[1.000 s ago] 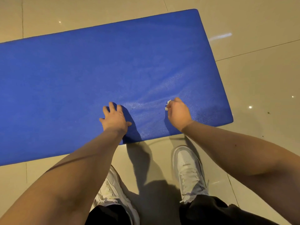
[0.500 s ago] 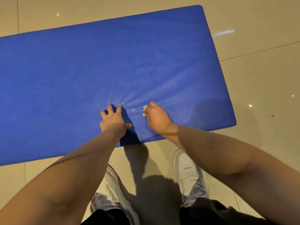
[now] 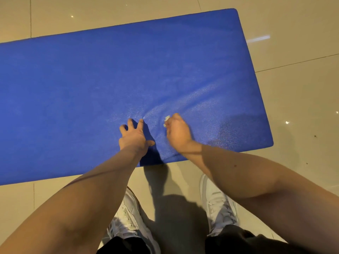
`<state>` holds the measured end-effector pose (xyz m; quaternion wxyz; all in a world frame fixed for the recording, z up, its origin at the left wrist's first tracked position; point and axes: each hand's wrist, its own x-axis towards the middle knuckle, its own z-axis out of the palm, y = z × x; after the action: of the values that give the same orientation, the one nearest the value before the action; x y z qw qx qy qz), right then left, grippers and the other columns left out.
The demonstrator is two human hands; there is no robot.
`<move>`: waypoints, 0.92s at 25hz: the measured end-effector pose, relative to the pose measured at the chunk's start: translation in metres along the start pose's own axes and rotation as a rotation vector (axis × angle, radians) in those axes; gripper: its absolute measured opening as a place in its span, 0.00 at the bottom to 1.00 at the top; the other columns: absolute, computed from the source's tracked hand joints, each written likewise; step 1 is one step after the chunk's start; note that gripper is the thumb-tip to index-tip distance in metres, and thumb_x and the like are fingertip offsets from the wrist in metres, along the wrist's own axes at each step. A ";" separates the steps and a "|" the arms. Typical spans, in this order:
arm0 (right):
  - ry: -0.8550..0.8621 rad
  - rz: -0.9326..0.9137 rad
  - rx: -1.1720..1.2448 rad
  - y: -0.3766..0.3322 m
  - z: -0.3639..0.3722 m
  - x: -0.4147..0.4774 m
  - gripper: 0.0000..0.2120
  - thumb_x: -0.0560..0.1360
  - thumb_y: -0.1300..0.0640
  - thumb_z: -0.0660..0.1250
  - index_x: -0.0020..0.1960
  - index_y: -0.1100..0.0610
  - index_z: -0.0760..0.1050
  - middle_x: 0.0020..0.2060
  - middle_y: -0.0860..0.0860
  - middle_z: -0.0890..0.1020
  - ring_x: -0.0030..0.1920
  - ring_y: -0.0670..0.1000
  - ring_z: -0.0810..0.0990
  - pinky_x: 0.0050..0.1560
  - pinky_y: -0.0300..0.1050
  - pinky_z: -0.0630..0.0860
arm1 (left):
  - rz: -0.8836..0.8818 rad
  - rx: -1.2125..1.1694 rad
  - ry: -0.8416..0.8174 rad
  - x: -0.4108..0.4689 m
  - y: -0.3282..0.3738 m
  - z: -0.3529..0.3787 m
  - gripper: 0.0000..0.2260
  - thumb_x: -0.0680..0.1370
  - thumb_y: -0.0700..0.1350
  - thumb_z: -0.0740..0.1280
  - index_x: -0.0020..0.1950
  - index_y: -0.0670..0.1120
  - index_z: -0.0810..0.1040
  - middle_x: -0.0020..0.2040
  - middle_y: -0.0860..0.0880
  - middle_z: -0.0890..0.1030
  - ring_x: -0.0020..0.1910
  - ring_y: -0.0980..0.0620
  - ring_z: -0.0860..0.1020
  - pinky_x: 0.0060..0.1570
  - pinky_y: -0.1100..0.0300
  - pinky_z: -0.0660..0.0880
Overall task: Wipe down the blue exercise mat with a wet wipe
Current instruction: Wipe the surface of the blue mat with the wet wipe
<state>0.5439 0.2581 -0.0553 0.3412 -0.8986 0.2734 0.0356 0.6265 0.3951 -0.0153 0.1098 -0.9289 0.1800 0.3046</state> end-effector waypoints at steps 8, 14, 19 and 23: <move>-0.004 -0.021 -0.044 0.034 -0.034 0.028 0.09 0.77 0.66 0.63 0.52 0.61 0.82 0.54 0.58 0.77 0.51 0.61 0.81 0.56 0.54 0.79 | 0.071 0.093 0.041 0.005 -0.011 0.003 0.33 0.82 0.62 0.59 0.82 0.56 0.49 0.79 0.47 0.53 0.74 0.40 0.57 0.37 0.53 0.71; 0.206 0.155 -0.037 0.053 -0.046 0.044 0.07 0.78 0.67 0.61 0.50 0.64 0.78 0.52 0.59 0.75 0.48 0.59 0.78 0.52 0.54 0.77 | 0.078 0.210 0.132 0.019 -0.001 -0.016 0.26 0.82 0.62 0.61 0.72 0.46 0.64 0.67 0.44 0.66 0.66 0.43 0.66 0.45 0.54 0.69; 0.041 -0.066 0.014 -0.009 0.005 0.031 0.06 0.78 0.66 0.62 0.49 0.61 0.78 0.49 0.60 0.76 0.47 0.57 0.73 0.50 0.54 0.75 | 0.082 0.035 0.108 0.047 -0.003 -0.035 0.36 0.79 0.57 0.70 0.79 0.48 0.55 0.79 0.46 0.51 0.78 0.41 0.51 0.60 0.43 0.76; -0.057 -0.243 -0.018 -0.010 0.006 0.036 0.09 0.80 0.63 0.61 0.42 0.62 0.74 0.43 0.54 0.72 0.42 0.56 0.74 0.48 0.54 0.77 | 0.131 0.036 0.034 0.064 -0.007 -0.044 0.46 0.77 0.56 0.72 0.82 0.56 0.42 0.82 0.48 0.38 0.80 0.41 0.38 0.72 0.35 0.62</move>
<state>0.5802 0.2512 -0.0634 0.3427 -0.9267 0.1524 0.0222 0.7003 0.3710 -0.0184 0.1033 -0.9180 0.2478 0.2920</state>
